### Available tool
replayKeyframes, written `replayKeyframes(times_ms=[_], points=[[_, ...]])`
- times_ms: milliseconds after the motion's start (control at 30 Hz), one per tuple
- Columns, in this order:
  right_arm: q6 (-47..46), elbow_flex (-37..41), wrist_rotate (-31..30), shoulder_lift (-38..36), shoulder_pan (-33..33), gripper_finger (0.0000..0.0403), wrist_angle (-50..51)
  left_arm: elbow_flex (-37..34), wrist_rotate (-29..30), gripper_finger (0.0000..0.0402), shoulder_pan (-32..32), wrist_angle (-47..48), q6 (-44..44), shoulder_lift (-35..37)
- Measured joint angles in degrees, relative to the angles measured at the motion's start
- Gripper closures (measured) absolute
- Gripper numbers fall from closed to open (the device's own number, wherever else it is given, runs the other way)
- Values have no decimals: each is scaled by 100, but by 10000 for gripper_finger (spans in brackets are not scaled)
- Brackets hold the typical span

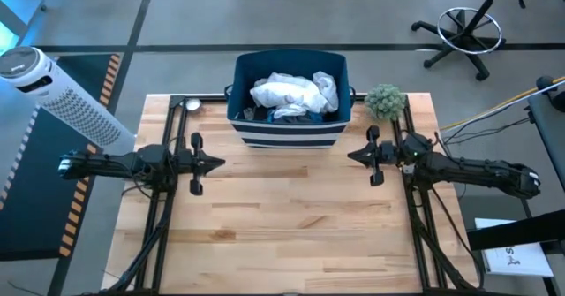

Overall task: Sort clothes
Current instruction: Return to Home Position

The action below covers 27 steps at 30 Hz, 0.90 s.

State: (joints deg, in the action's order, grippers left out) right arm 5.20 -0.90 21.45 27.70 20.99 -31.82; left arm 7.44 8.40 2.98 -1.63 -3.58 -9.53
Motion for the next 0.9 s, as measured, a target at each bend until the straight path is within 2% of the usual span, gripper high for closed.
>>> replayKeyframes(times_ms=[167,300,500,667,900], points=[[-29,12,9,-345,2,403,397,-17,3,401,64,565,-34,927],[-18,15,64,-637,2,403,604,-120,15,402,86,516,-121,920],[-24,17,106,-1023,2,403,1222,-665,26,401,88,-165,-125,955],[-63,19,105,-1131,2,403,1722,-684,156,401,99,-98,-50,880],[30,21,106,-1083,2,403,1340,-684,169,401,99,-113,-147,955]])
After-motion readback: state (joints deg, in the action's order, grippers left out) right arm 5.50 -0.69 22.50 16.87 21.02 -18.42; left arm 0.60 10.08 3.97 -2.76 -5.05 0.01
